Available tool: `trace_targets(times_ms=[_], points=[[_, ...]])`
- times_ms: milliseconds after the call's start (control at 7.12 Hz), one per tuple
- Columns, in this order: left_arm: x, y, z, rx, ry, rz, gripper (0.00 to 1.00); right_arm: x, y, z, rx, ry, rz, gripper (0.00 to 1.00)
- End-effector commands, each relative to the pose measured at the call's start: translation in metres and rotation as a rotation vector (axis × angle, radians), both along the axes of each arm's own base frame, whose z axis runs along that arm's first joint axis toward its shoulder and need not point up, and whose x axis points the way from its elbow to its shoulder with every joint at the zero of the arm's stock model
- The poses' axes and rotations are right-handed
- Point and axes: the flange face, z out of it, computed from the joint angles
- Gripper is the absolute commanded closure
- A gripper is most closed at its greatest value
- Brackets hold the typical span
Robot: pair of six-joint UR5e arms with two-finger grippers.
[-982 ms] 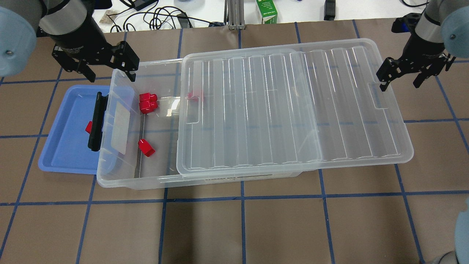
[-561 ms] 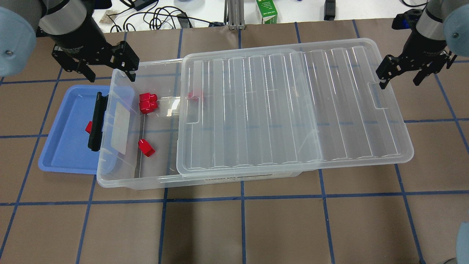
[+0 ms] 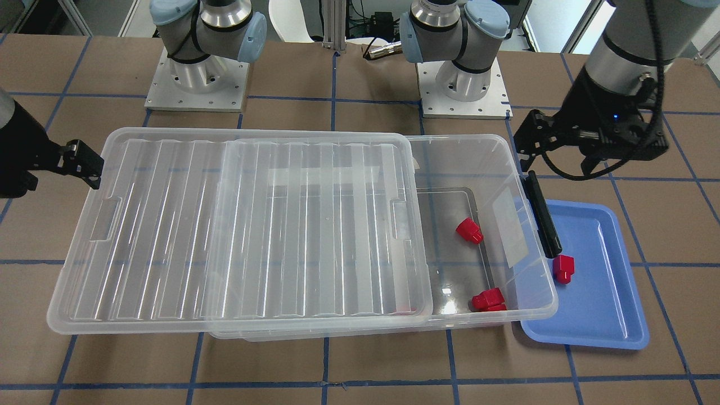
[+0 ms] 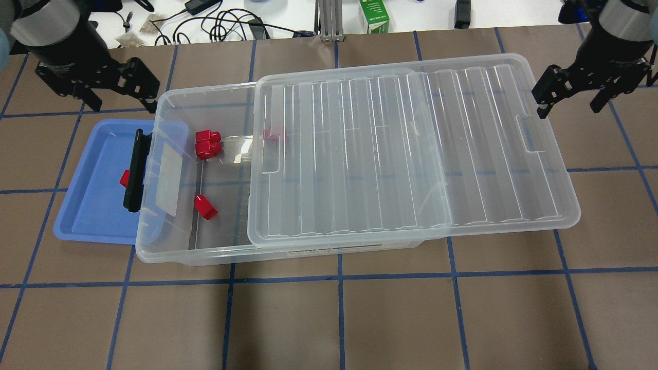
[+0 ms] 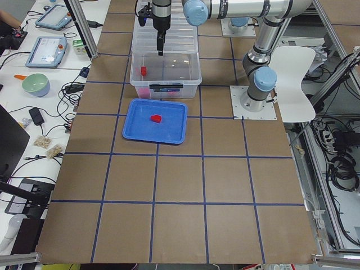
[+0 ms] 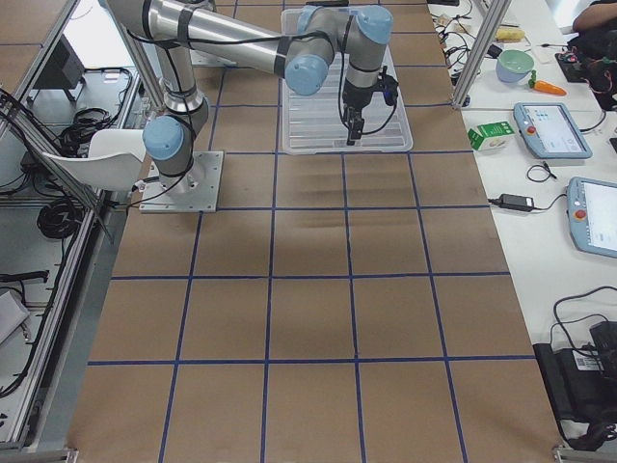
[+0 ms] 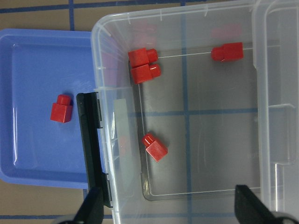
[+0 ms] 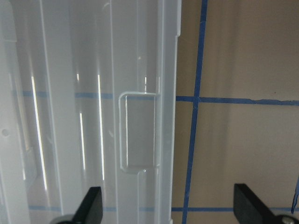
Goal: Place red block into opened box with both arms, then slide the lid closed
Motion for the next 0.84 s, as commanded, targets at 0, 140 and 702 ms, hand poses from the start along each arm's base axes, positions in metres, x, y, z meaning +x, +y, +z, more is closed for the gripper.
trace_targets(times_ms=[0, 140, 702], points=[[0.105, -0.002, -0.031, 0.058, 0.026, -0.020, 0.00, 0.048, 0.029, 0.030, -0.003, 0.012, -0.067, 0.00], [0.129, -0.007, -0.072, 0.098, 0.087, -0.102, 0.00, 0.074, 0.039, 0.043, -0.023, 0.022, -0.128, 0.00], [0.180, -0.032, -0.222, 0.099, 0.126, -0.180, 0.00, 0.120, 0.059, 0.056, 0.011, 0.008, -0.067, 0.00]])
